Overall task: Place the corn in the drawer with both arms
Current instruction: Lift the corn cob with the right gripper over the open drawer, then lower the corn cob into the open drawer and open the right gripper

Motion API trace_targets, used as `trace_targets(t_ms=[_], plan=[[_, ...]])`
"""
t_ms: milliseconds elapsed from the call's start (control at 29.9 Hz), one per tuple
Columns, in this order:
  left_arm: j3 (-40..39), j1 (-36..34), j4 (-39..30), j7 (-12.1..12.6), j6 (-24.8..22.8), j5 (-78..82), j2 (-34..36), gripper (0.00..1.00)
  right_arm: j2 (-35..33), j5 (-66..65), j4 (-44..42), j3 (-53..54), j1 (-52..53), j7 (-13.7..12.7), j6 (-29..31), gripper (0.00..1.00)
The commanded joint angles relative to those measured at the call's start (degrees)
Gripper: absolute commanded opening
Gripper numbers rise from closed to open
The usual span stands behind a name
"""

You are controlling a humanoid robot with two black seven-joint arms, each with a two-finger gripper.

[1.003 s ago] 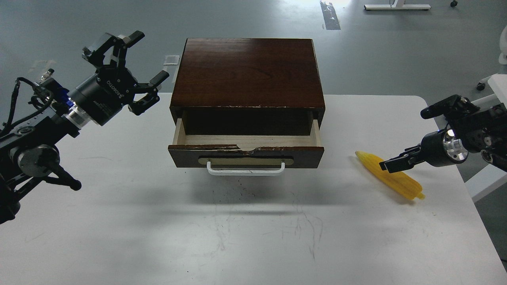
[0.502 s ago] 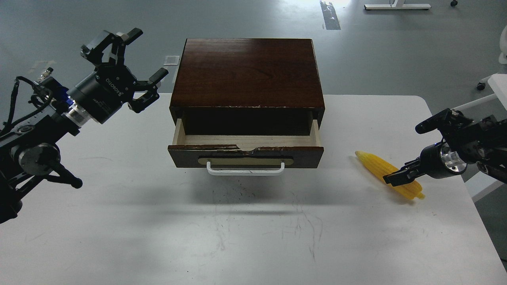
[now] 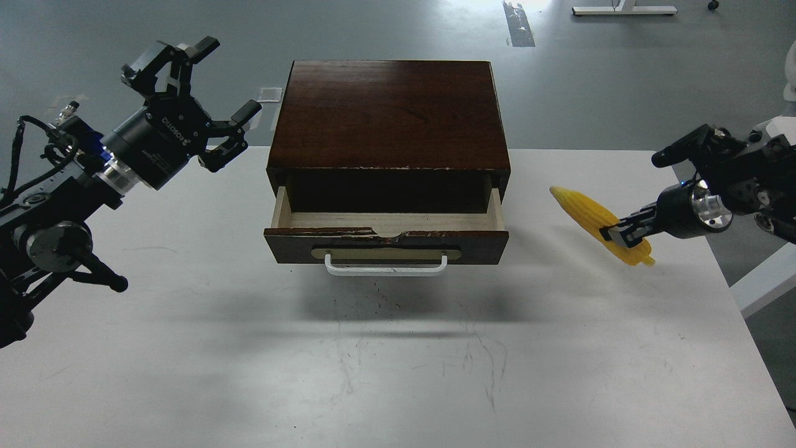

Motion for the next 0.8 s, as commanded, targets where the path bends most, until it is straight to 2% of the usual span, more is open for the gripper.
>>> trace_targets(t_ms=[0,134,368,502,769], plan=[[-0.04,0.0,0.02,0.0,0.0,0.0,-0.01,0.99,-0.18,0.07,3.47,0.15,8.4,0.01,0.17,0.05],[-0.21,-0.09,0.02,0.0,0.0,0.0,0.16,0.99,0.88,0.25,7.25,0.15,17.02,0.01,0.52,0.05],[-0.57,-0.27,0.02,0.0,0.0,-0.09,0.25,0.99,9.12,2.44,13.84,-0.72,25.72,0.01,1.4,0.06],[-0.57,-0.35,0.02,0.0,0.0,-0.09,0.25,0.99,14.14,2.44,15.17,-1.25,26.87,0.01,3.69,0.06],[-0.83,-0.35,0.02,0.0,0.0,-0.09,0.78,0.99,25.83,2.44,12.1,-6.35,26.44,0.01,3.78,0.06]])
